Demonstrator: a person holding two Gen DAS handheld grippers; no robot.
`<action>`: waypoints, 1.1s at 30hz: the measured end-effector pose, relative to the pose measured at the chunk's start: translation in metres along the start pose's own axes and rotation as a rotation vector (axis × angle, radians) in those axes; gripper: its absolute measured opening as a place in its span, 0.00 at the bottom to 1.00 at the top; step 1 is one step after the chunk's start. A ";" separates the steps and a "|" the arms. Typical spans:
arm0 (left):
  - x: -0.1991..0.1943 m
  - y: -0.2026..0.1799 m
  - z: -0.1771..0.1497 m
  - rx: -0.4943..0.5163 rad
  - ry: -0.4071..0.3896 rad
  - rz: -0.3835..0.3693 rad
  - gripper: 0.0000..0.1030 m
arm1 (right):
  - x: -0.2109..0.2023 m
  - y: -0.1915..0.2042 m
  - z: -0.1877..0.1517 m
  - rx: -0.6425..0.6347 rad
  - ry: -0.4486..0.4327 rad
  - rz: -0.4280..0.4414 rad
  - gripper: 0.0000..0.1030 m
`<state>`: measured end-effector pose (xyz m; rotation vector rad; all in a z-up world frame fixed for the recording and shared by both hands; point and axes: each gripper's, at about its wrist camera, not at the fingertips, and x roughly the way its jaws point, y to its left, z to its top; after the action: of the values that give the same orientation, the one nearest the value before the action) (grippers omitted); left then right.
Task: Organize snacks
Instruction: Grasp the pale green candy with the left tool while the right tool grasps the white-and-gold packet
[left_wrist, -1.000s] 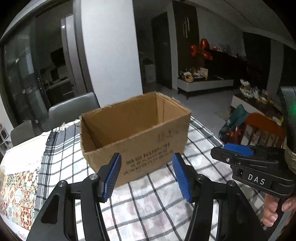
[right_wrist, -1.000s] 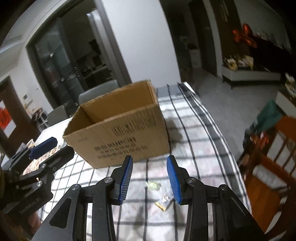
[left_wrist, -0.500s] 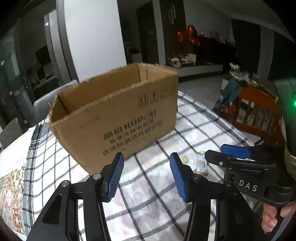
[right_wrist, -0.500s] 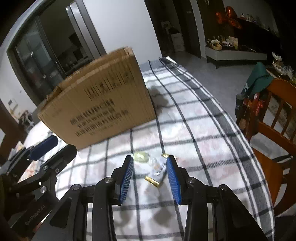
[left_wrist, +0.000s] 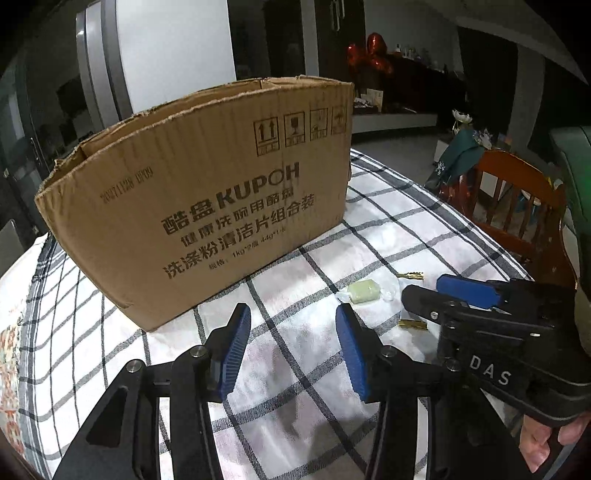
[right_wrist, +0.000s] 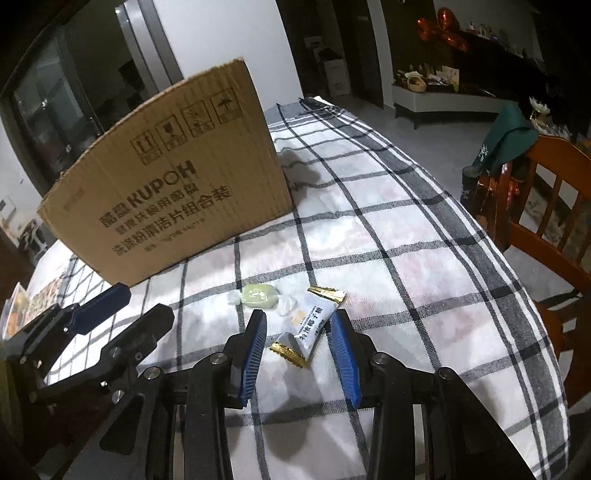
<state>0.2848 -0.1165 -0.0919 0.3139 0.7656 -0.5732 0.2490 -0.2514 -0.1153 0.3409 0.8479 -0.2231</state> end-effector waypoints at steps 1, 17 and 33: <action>0.001 0.000 0.000 -0.001 0.001 0.000 0.46 | 0.002 0.002 0.001 -0.007 -0.003 -0.012 0.36; 0.020 -0.004 0.004 0.008 0.056 -0.044 0.43 | 0.018 0.002 -0.003 -0.039 0.032 -0.063 0.29; 0.025 -0.013 0.006 0.008 0.096 -0.079 0.43 | -0.007 -0.008 -0.007 -0.073 -0.044 0.018 0.21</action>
<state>0.2950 -0.1393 -0.1067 0.3213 0.8719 -0.6391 0.2373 -0.2558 -0.1157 0.2742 0.8069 -0.1821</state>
